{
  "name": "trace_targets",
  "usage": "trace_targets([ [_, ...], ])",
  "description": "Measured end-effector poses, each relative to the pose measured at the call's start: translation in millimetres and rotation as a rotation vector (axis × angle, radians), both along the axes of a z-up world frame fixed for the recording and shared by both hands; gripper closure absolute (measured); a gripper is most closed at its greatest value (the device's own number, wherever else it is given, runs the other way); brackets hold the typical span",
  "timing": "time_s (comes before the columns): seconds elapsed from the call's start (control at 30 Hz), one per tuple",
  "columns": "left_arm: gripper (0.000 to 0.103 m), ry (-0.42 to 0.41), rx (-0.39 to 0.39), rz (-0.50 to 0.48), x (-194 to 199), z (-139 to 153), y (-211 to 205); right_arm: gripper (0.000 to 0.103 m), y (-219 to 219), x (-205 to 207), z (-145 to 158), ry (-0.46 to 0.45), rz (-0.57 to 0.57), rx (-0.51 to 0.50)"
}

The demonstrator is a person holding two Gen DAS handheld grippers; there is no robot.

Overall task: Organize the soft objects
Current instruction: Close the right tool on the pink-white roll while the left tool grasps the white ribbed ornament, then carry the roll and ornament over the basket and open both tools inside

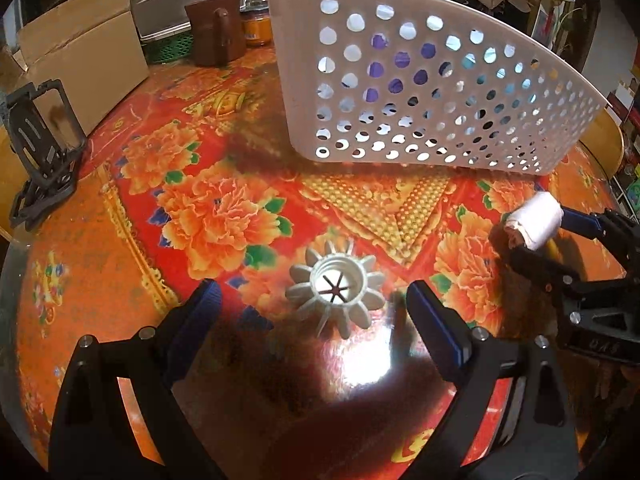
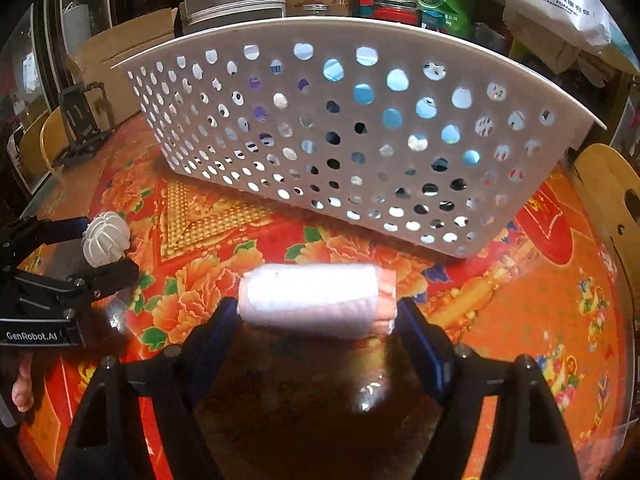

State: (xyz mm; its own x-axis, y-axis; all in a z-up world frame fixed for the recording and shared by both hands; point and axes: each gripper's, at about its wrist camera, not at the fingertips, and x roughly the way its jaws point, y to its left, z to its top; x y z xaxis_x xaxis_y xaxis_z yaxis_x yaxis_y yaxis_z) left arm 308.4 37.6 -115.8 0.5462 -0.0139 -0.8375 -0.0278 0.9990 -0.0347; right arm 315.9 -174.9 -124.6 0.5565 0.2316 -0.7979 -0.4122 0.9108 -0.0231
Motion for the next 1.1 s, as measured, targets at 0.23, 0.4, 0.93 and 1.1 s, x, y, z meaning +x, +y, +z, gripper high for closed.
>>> trace_targets([
  [0.23,0.062,-0.04,0.007,-0.014,-3,6,-4,0.029,3,-4,-2,-0.015,0.004,-0.012],
  [0.4,0.062,-0.059,0.04,-0.021,-8,7,-9,0.03,0,-5,0,-0.019,0.003,0.0],
  [0.93,0.062,-0.103,0.041,-0.02,-21,16,-9,0.031,-11,-21,9,-0.079,0.001,-0.012],
  [1.1,0.063,-0.115,0.038,-0.017,-25,18,-8,0.031,-16,-27,14,-0.098,-0.005,-0.006],
])
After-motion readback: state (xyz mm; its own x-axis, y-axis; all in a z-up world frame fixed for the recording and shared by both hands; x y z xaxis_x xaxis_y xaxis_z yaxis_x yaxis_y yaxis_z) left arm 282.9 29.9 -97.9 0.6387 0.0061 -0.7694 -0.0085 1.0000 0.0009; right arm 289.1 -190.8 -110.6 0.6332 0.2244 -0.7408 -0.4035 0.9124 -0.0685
